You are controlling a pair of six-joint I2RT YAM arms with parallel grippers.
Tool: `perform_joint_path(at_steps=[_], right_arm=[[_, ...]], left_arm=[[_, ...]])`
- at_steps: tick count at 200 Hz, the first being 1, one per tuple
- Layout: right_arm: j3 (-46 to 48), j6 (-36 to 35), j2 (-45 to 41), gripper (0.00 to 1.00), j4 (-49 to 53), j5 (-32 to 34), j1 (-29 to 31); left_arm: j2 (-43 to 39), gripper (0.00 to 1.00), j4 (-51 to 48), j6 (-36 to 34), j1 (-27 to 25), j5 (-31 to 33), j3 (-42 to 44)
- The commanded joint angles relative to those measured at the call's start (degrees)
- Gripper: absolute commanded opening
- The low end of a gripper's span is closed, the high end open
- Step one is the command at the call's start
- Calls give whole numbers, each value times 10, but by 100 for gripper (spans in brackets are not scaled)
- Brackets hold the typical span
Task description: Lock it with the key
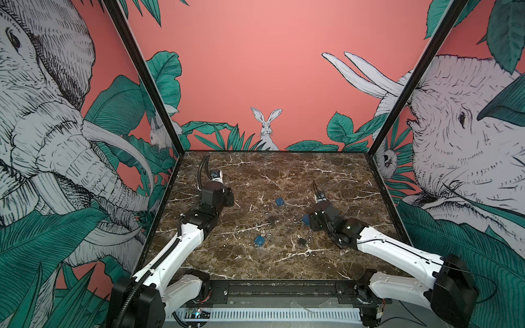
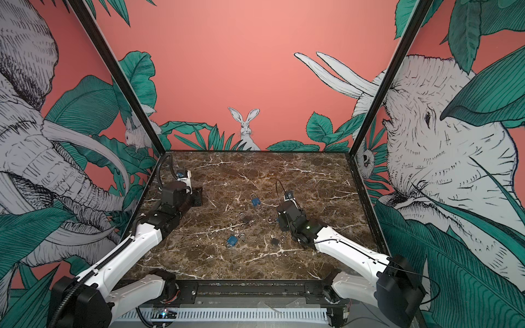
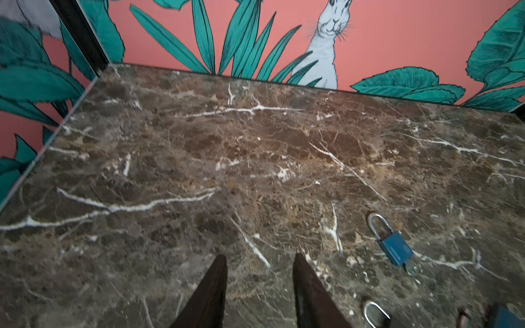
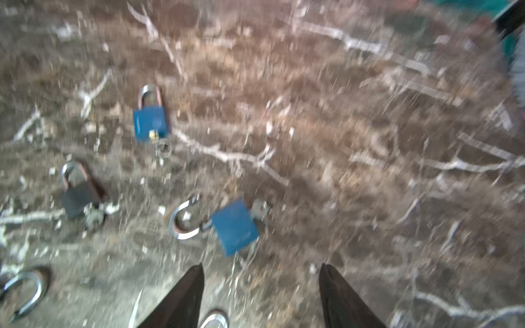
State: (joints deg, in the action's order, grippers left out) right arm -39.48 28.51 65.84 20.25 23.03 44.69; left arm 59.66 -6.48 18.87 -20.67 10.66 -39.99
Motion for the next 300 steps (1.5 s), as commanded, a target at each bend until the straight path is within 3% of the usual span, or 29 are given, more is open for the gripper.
perform_joint_path(at_steps=[1,81,126,159,235,274,300], right_arm=[[1,61,6,63,67,-17,18],[9,146,42,64,80,-117,74],[-20,198,112,61,77,-103,110],[-43,221,151,50,97,-107,116],[-59,255,204,49,86,-127,116],[-56,271,214,40,100,-124,115],[-57,266,208,39,118,-116,116]], left_arm=[[-26,40,-59,48,-10,-20,17],[-8,39,-46,60,-13,-35,9],[10,39,-37,61,-14,-42,3],[11,39,-28,63,-14,-41,8],[26,39,-4,59,-14,-46,8],[30,39,1,59,-14,-50,9],[28,39,4,59,-13,-48,13]])
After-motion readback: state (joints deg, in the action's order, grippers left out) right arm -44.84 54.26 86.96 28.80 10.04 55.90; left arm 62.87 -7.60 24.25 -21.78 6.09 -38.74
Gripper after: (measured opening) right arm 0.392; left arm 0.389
